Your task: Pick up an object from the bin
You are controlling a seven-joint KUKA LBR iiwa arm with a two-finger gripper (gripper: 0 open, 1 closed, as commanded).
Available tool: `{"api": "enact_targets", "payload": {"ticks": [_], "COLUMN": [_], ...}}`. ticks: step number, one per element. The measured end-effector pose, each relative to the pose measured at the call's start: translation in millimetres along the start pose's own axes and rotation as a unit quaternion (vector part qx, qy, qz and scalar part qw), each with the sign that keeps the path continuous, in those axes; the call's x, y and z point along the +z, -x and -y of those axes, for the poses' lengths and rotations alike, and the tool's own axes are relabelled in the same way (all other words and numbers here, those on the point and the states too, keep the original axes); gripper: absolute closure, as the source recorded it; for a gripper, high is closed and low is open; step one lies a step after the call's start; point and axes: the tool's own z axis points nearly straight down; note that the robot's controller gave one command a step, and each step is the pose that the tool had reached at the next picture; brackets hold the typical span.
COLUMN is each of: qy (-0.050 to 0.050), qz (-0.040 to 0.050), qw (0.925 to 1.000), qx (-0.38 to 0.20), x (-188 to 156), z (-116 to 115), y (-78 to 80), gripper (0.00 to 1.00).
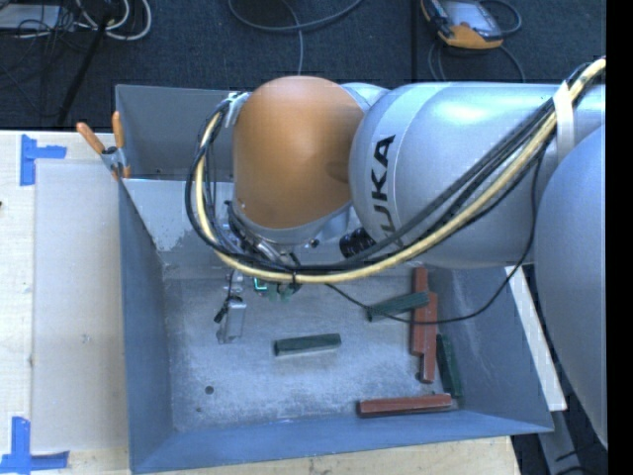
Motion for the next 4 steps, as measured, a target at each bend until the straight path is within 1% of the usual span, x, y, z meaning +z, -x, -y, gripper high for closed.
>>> {"api": "enact_targets", "payload": {"ticks": [1,2,3,4], "qy": [-0.001,0.000,0.001,0.001], "qz": [0.0003,0.0054,0.0027,0.0019], "qw": [1.0000,0.9994,0.9998,1.0000], "qx": [-0.009,-0.033,-0.018,-0.007], "x": [166,130,132,164], "z": [120,152,160,148], "y": [2.7,0.6,-14.5,-17.8], "gripper": [0.00,0.00,0.00,0.00]}}
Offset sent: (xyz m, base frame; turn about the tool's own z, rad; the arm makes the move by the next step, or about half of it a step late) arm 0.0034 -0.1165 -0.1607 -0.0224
